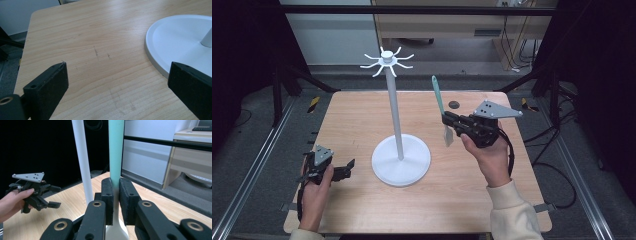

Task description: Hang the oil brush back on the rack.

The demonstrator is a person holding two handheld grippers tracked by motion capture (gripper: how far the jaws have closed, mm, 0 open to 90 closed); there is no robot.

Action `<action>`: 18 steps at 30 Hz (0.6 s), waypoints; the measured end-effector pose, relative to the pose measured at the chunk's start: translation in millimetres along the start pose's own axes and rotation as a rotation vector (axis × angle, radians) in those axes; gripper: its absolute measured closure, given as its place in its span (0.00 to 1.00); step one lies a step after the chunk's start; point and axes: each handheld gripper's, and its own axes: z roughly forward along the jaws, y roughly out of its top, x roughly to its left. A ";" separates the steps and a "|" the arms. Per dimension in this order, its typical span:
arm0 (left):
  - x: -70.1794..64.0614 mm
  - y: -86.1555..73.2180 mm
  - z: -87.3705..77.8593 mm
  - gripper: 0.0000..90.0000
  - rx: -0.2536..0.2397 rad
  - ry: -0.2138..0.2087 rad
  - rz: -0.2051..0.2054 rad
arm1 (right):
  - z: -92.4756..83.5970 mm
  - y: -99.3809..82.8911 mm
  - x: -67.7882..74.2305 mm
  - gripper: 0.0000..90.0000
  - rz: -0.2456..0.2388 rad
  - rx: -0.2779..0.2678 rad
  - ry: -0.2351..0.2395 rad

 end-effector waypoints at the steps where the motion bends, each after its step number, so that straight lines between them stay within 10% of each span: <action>1: 0.0 0.0 0.0 0.03 0.000 0.000 0.000 | 0.0 0.0 0.0 0.92 0.000 0.000 0.000; 18: -0.6 -0.2 0.3 0.03 0.003 0.000 0.005 | -1.6 15.3 15.7 0.92 -0.026 -0.040 0.041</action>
